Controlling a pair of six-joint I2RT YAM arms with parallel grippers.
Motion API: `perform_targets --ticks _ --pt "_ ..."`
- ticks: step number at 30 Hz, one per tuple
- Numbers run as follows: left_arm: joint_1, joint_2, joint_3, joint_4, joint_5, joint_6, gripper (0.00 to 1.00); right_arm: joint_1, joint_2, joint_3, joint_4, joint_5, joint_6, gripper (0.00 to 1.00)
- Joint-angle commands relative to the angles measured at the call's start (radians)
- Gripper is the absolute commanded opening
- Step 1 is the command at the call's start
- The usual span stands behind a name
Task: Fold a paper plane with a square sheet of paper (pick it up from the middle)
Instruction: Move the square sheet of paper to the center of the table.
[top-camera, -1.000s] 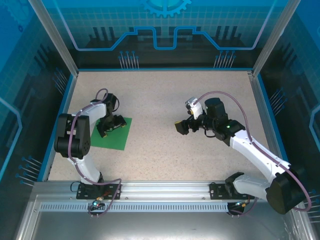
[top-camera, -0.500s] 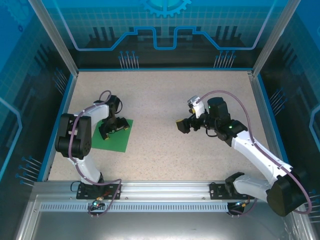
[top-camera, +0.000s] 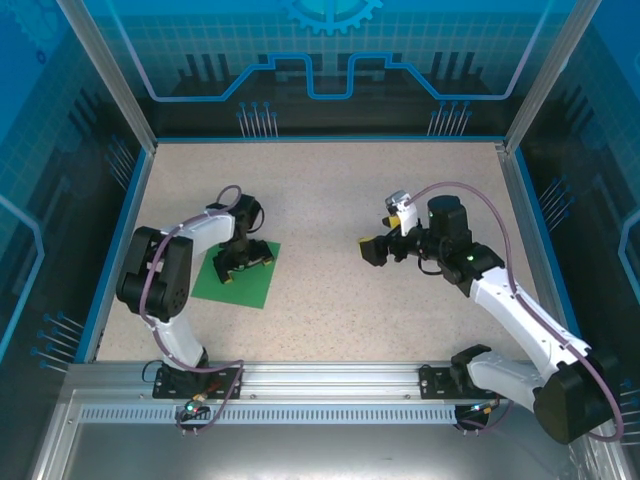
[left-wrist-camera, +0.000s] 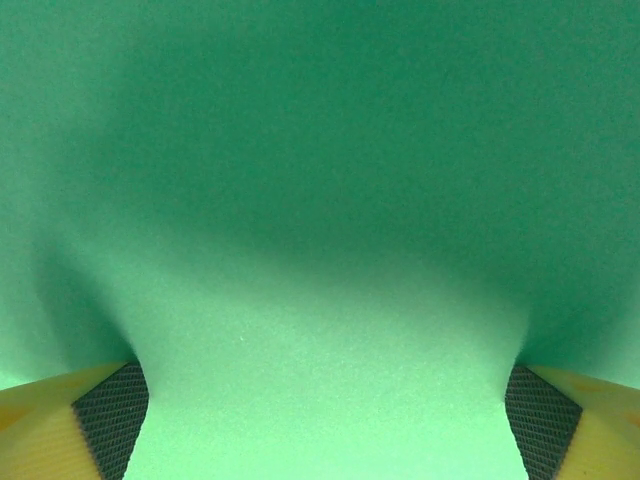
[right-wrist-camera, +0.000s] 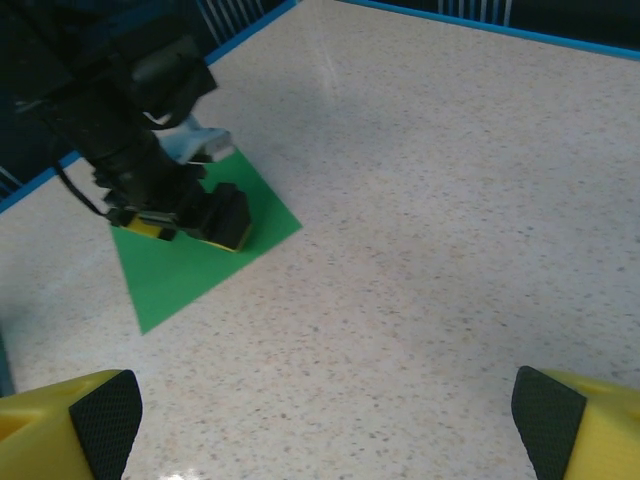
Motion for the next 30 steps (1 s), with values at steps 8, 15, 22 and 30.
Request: perform_targets --ticks 8,15,22,30 --pt "-0.243 0.090 0.123 0.013 0.122 -0.181 0.97 0.005 -0.059 -0.041 -0.045 -0.143 0.054 0.99" --pt "-0.406 0.239 0.370 -0.001 0.173 -0.244 0.97 0.005 -0.149 -0.076 -0.153 -0.077 0.068 0.99" --pt "-0.461 0.257 0.509 -0.090 0.122 -0.214 0.98 0.003 -0.216 -0.112 -0.196 -0.088 0.093 0.99" --pt "-0.361 0.078 0.358 -0.249 -0.144 -0.057 0.98 0.053 -0.196 -0.107 -0.179 -0.106 0.118 0.99"
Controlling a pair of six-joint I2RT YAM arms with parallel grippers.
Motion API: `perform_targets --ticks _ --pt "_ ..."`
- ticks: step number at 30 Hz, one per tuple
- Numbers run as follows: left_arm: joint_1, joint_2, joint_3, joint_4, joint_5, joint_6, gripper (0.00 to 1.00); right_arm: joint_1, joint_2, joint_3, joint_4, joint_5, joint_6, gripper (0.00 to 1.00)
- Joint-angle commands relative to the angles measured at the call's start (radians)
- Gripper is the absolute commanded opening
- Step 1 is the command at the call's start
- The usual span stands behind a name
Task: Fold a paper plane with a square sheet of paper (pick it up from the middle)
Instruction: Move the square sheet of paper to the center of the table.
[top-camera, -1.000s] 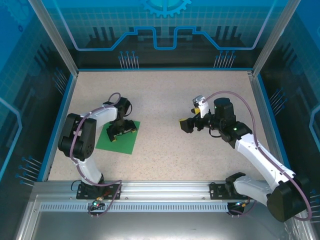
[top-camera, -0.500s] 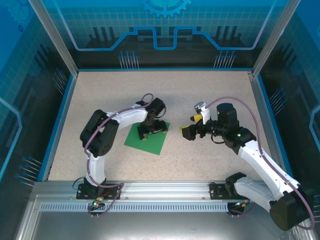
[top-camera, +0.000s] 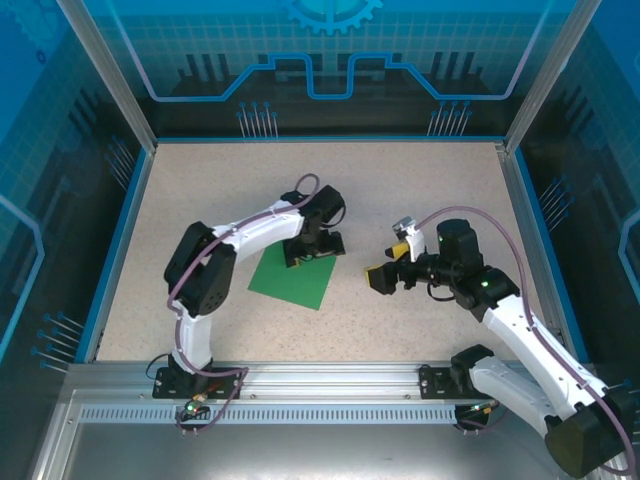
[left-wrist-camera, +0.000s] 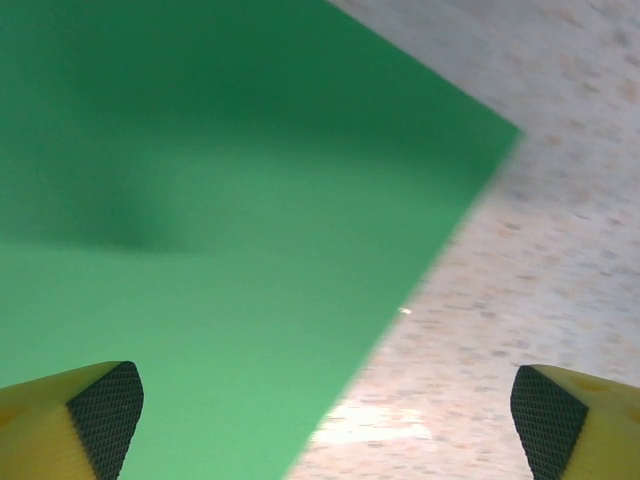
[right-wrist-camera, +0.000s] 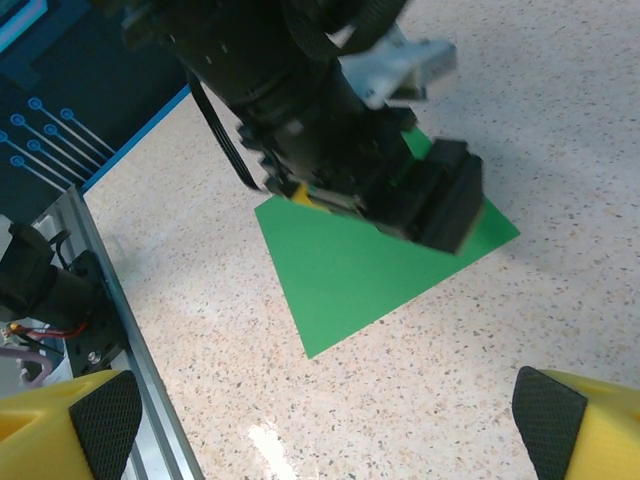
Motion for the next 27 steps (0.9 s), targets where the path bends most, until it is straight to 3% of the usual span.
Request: perform_targets --ticks 1,6,12,20,27 --pt "0.060 -0.102 -0.107 -0.115 -0.160 0.086 0.99 0.044 0.012 0.000 -0.005 -0.010 0.028 0.99" --pt "0.163 -0.144 -0.242 -0.023 -0.154 0.132 0.98 0.108 0.041 0.008 0.012 0.044 0.041 0.99" --pt "0.171 -0.077 -0.267 0.051 -0.081 0.146 0.98 0.160 0.088 0.015 0.041 0.081 0.064 0.99" --pt "0.126 -0.037 -0.310 0.113 0.021 0.069 0.99 0.185 0.135 0.021 0.068 0.088 0.075 0.99" --pt "0.023 -0.006 -0.267 0.104 0.061 -0.038 0.99 0.187 0.138 -0.001 0.087 0.101 0.089 0.99"
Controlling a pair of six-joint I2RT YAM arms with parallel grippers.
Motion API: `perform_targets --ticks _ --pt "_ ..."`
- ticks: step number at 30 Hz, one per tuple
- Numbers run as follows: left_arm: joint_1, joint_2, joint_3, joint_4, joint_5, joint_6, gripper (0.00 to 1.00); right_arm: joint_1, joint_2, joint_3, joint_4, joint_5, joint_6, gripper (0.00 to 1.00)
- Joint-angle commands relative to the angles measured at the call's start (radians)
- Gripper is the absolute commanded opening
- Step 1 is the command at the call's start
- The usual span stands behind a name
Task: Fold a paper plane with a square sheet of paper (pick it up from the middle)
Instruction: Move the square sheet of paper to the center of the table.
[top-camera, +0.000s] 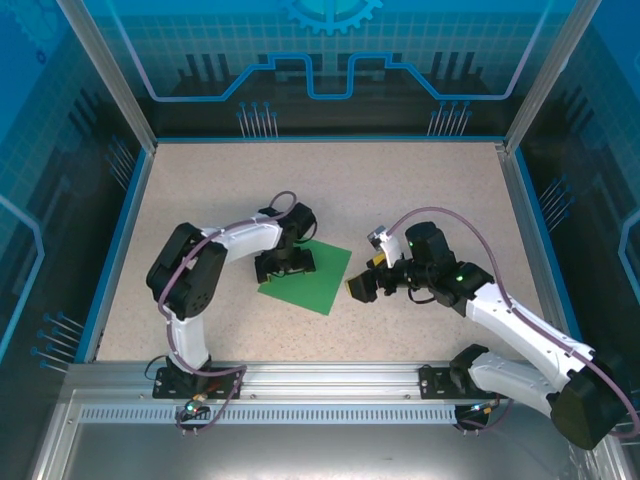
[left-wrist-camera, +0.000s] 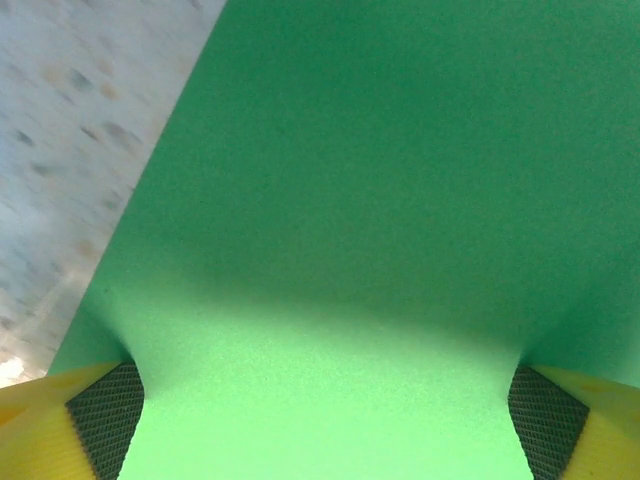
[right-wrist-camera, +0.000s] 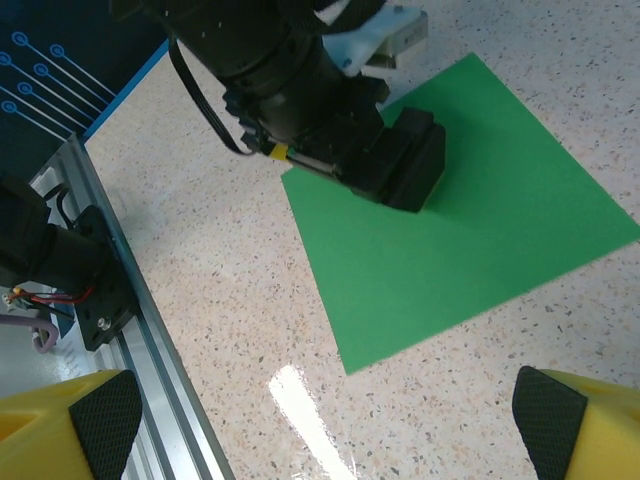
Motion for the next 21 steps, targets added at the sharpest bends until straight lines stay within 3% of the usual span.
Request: perform_targets --ticks 1,11,17,21 --pt "-0.063 0.055 0.022 -0.003 0.084 -0.097 0.99 0.017 -0.003 -0.006 0.028 0.011 0.022 0.99" --pt "-0.195 0.155 0.204 -0.013 0.178 -0.284 0.99 0.013 -0.029 -0.053 -0.010 0.033 0.060 0.99" --pt "-0.180 0.078 0.183 -0.052 0.140 -0.258 0.99 0.008 -0.034 -0.036 -0.075 0.062 0.091 0.99" --pt "-0.140 -0.027 0.140 -0.091 0.088 -0.156 0.99 0.036 0.020 0.012 -0.115 0.114 0.177 0.99"
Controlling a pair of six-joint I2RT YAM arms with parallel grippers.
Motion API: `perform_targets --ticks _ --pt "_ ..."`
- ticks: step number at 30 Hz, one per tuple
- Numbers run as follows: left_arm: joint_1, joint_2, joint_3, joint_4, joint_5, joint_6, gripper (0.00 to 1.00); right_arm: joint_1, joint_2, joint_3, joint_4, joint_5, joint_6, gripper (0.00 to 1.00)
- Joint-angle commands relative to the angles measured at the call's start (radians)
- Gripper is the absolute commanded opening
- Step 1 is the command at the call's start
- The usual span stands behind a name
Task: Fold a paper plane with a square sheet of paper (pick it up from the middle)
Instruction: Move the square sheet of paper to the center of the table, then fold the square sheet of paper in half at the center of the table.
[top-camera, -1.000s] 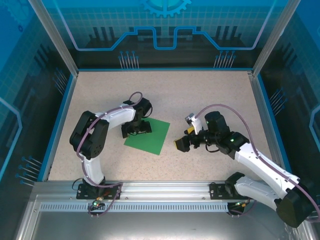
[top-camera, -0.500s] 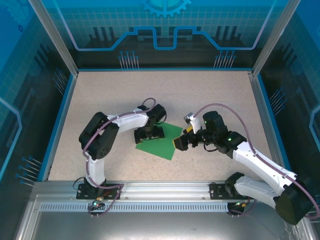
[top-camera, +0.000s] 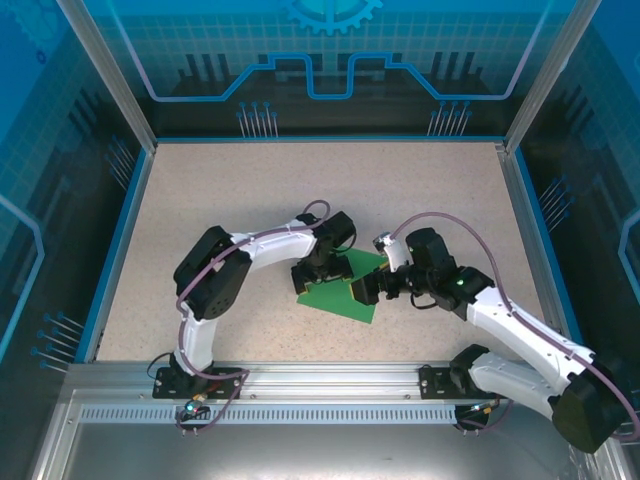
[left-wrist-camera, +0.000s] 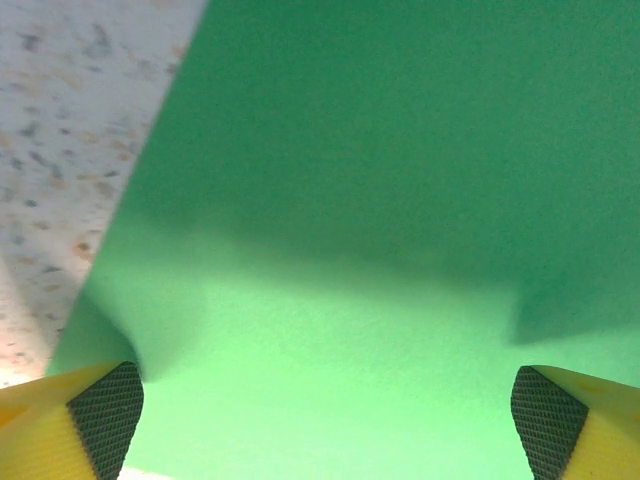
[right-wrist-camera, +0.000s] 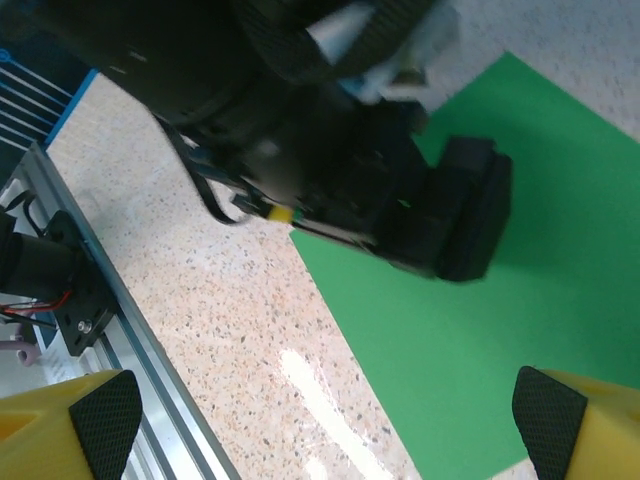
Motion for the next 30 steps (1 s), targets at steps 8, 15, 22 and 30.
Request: perform_targets --ticks 8,15,22,30 --pt "0.130 -0.349 -0.180 0.013 -0.058 0.563 0.99 0.195 0.172 0.163 -0.153 0.338 0.264 0.99" --pt "0.318 -0.512 -0.335 0.097 0.138 0.761 0.99 0.275 0.268 0.215 -0.220 0.568 0.519 0.99" --pt "0.382 -0.571 -0.358 0.096 0.183 0.765 0.98 0.329 0.431 0.386 -0.389 0.697 0.723 0.99" --pt "0.382 -0.572 -0.375 0.066 0.260 0.719 0.99 0.355 0.632 0.525 -0.442 0.721 0.860 0.99"
